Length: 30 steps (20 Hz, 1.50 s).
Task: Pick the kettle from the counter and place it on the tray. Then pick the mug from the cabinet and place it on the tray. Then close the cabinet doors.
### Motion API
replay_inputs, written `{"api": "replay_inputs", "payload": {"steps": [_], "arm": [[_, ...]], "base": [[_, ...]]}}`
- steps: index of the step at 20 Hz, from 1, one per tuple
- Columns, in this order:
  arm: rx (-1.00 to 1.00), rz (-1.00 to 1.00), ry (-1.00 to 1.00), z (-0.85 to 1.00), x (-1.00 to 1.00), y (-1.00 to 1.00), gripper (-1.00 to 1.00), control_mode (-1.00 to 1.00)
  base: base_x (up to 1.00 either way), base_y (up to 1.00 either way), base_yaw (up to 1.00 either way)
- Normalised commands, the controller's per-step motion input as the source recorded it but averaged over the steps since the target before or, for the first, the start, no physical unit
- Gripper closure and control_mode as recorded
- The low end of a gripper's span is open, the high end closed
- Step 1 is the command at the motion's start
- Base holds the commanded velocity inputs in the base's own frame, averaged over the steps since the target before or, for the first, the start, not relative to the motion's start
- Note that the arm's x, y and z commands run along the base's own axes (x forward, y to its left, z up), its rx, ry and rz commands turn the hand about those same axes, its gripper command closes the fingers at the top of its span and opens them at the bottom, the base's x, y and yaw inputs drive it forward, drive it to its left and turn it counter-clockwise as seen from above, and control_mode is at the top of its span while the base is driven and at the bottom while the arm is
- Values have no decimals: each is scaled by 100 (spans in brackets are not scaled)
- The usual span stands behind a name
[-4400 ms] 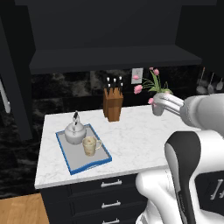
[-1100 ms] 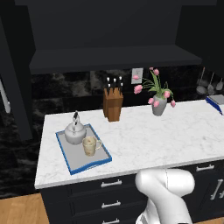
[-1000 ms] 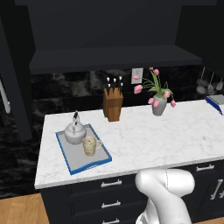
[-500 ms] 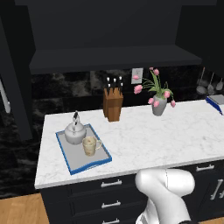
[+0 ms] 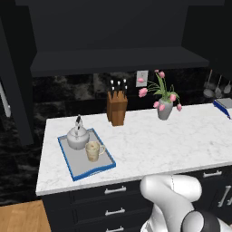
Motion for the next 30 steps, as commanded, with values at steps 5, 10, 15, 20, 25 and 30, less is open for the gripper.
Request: {"api": "replay_inputs", "payload": {"steps": [5,10,15,20,25,30], "arm": [[18,10,11,0,34,4,-100,-100],[6,15,12,0,50,0,-100,-100],[-6,12,2,-7,31,21,-100,-100],[-9,10,0,-5,40,61,-100,-100],[-3,14,0,0,53,63,-100,-100],[0,24,0,-4,55,65,-100,-100]], "base": [[0,0,0],[0,0,0],[0,0,0],[0,0,0],[0,0,0],[0,0,0]]}}
